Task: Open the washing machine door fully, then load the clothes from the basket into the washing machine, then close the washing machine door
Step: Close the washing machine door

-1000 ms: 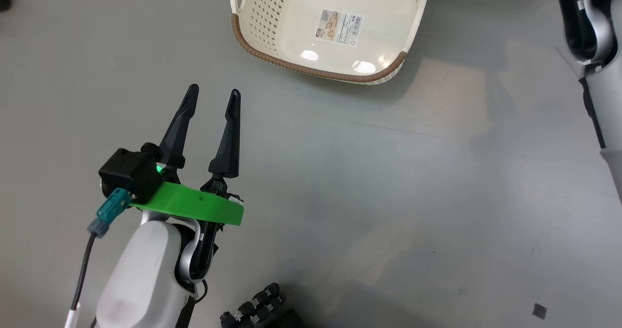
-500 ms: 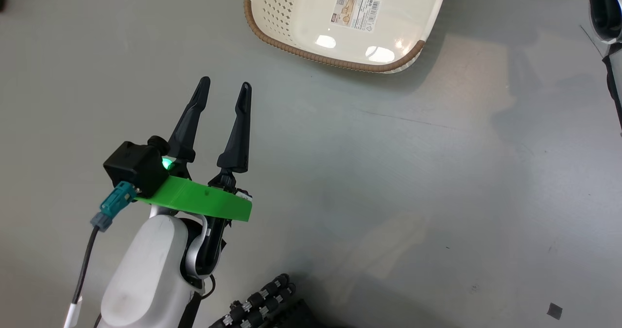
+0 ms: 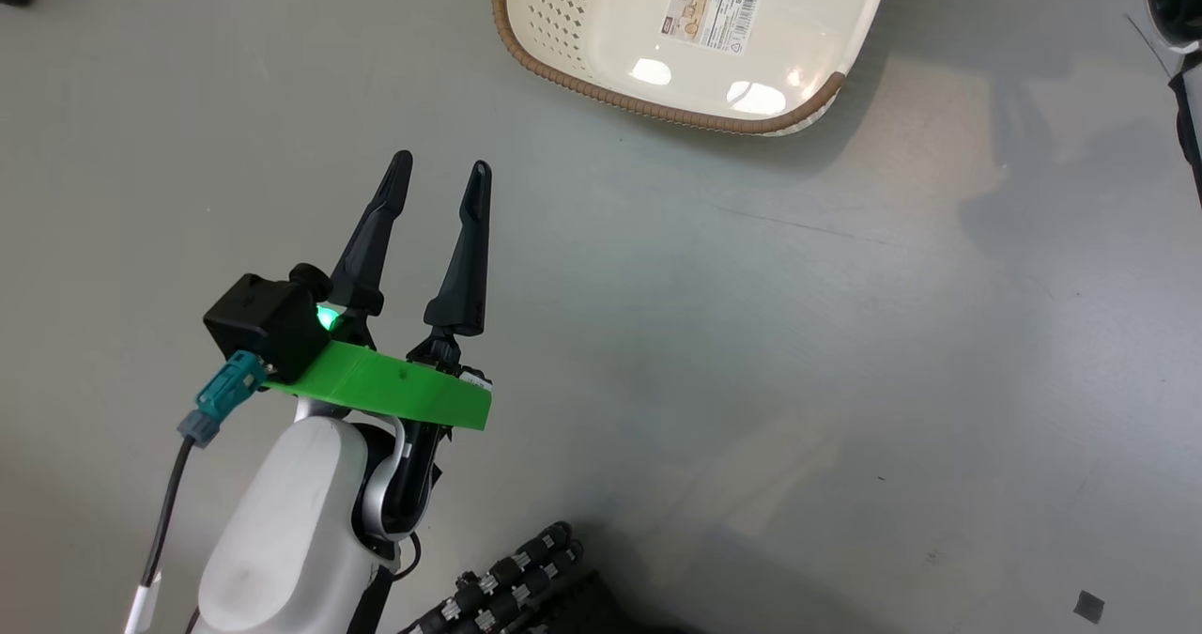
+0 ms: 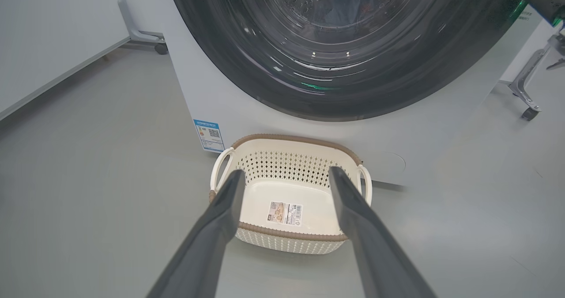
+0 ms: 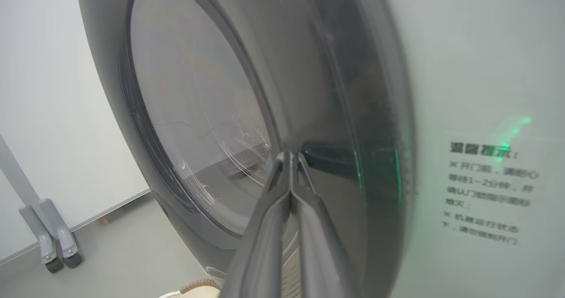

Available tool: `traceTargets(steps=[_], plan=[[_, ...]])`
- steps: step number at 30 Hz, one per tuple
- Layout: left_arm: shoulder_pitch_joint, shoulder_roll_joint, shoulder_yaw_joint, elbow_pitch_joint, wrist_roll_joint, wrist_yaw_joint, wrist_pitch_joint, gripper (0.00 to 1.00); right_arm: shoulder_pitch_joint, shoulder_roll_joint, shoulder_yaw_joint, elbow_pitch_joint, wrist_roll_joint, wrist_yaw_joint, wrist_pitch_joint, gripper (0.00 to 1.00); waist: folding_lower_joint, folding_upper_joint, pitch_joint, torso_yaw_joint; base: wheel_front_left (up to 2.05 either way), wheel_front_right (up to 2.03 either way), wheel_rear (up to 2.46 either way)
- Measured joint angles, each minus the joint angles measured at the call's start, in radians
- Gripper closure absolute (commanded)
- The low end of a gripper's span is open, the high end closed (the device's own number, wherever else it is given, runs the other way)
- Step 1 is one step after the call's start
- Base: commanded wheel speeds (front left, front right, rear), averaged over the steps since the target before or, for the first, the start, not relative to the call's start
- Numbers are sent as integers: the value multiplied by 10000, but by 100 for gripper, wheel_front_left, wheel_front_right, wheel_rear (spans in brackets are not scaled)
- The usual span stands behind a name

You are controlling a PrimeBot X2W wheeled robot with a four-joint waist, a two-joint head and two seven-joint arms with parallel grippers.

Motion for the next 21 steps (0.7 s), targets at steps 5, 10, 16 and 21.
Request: traceTargets(steps=[5, 10, 16, 21], plan=[[0, 0, -6, -50, -6, 0, 0, 0, -154, 29, -23, 161, -31, 0, -2, 100, 0, 0, 64, 43, 0, 0, 0], [0, -2, -25, -105, -6, 0, 0, 0, -290, 71, -25, 295, -115, -2, -33, 100, 0, 0, 131, 79, 0, 0, 0], [-1, -2, -48, -153, -6, 0, 0, 0, -446, 107, -23, 426, -276, -2, -33, 100, 0, 0, 185, 91, 0, 0, 0], [-7, -4, 4, -159, -4, 2, 0, 0, -468, 155, 35, 545, -316, 88, -33, 100, 0, 0, 138, 36, 0, 0, 0]])
